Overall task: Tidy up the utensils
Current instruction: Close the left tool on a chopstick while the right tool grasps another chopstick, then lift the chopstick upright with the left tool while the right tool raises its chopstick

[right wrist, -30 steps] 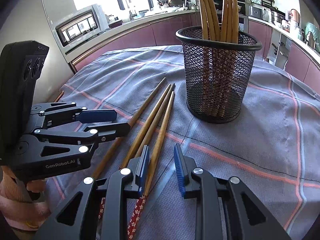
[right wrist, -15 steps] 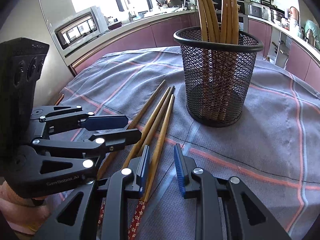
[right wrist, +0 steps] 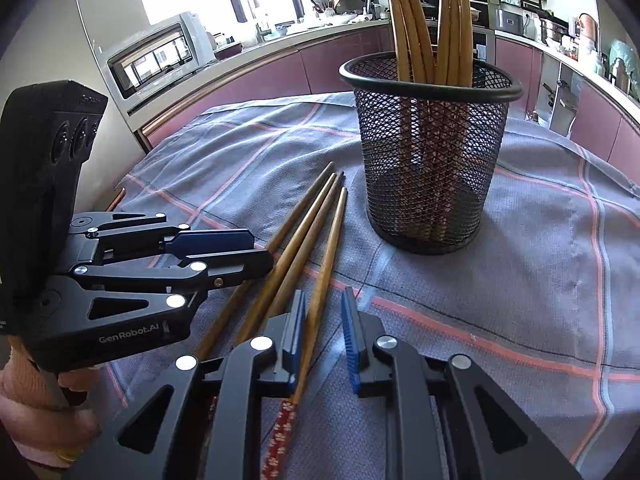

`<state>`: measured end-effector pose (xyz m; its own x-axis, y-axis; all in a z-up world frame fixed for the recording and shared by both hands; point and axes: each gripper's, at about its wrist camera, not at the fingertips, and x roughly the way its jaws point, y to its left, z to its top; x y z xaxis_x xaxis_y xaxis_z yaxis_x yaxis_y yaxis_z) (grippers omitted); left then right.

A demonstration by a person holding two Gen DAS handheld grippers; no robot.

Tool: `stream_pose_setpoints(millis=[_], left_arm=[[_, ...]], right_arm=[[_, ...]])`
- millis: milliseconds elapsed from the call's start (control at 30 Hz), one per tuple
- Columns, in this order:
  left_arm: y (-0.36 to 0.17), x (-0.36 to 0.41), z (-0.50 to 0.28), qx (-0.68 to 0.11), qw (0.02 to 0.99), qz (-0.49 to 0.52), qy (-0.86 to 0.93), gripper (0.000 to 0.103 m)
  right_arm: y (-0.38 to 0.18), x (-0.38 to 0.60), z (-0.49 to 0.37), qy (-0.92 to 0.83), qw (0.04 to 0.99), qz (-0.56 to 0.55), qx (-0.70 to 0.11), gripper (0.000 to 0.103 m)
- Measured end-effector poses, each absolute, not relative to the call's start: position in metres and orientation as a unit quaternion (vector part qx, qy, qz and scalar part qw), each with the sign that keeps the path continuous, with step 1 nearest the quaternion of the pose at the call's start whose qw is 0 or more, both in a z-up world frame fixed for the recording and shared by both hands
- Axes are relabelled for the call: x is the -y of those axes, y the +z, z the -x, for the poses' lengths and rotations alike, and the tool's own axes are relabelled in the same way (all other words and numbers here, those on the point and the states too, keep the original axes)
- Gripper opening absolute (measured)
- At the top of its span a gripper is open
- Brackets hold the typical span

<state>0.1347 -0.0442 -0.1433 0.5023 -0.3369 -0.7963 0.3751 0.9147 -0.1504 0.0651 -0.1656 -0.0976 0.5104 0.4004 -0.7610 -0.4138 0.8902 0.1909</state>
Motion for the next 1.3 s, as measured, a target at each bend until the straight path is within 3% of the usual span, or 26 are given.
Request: stream_pose_setpoints(millis=[100,167,600,767,1300], left_arm=[[-0.143,0.043,-0.135,-0.459,0.863,-0.015,-0.211,0.015],[-0.142,0.043,-0.138,-0.459,0.865,-0.018,-0.200,0.020],[-0.143,0.059,-0.171,-0.462,0.868,-0.047,-0.174,0.021],[-0.144,0.058,-0.169,-0.462,0.869,-0.035,-0.174,0.012],[-0.132,0.050,-0.149,-0.449,0.878,-0.014,-0.169,0.008]], right_arm=[[-0.098,0.168,-0.067,0.234,0.868,0.004,-0.439,0.007],[-0.098,0.167,-0.068,0.232,0.868,0.007,-0.440,0.008],[-0.100,0.149,-0.096,0.220,0.872,0.019,-0.436,0.009],[-0.100,0.152,-0.099,0.222,0.871,0.010,-0.437,0.006],[-0.087,0.178,-0.081,0.248,0.872,-0.020,-0.421,0.005]])
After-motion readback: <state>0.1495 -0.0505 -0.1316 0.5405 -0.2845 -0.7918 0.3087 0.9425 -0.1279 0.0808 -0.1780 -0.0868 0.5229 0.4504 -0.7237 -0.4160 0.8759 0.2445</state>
